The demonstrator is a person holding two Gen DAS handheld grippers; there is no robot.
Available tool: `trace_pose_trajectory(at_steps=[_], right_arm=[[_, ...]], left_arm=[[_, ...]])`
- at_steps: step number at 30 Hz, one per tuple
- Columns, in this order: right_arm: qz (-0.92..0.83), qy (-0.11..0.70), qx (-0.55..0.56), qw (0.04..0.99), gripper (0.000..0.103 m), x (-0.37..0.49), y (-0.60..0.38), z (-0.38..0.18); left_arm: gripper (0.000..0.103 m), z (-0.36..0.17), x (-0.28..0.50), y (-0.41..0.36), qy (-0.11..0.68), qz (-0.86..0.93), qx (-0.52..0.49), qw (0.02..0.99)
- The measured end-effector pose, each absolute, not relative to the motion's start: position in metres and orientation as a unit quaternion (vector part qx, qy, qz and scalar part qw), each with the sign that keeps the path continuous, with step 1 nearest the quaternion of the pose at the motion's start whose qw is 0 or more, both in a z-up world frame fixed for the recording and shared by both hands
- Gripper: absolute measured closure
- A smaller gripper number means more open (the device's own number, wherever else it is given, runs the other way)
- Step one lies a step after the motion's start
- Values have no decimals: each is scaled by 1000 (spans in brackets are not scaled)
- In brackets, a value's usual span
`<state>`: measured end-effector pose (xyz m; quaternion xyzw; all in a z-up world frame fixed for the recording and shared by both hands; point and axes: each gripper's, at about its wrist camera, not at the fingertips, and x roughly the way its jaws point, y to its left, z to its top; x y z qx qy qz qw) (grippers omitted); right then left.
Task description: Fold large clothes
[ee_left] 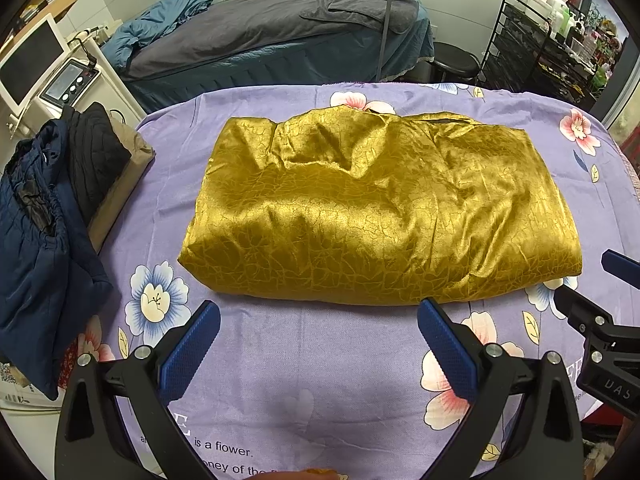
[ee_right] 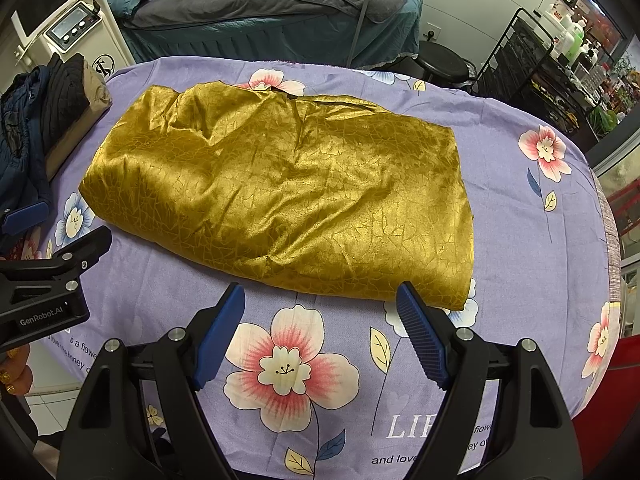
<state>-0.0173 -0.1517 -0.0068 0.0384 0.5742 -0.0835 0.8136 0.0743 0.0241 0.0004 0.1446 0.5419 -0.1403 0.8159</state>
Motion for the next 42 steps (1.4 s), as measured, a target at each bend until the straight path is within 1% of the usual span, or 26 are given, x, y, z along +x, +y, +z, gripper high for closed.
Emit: trace_pose_trajectory(at_steps=[22, 26, 34, 38, 42], right_arm=[[-84, 574, 39, 814, 25, -17, -150, -8], [-85, 574, 39, 814, 25, -17, -150, -8], [-86, 573, 40, 814, 25, -17, -150, -9], [-87, 573, 40, 814, 25, -18, -150, -9], [-86, 573, 41, 814, 25, -18, -150, -10]], left_arm=[[6, 0, 74, 23, 543, -141, 144, 815], [6, 4, 71, 26, 524, -147, 132, 829], [6, 4, 69, 23, 521, -150, 143, 828], [6, 2, 74, 24, 540, -146, 134, 818], [6, 2, 76, 24, 541, -144, 134, 818]])
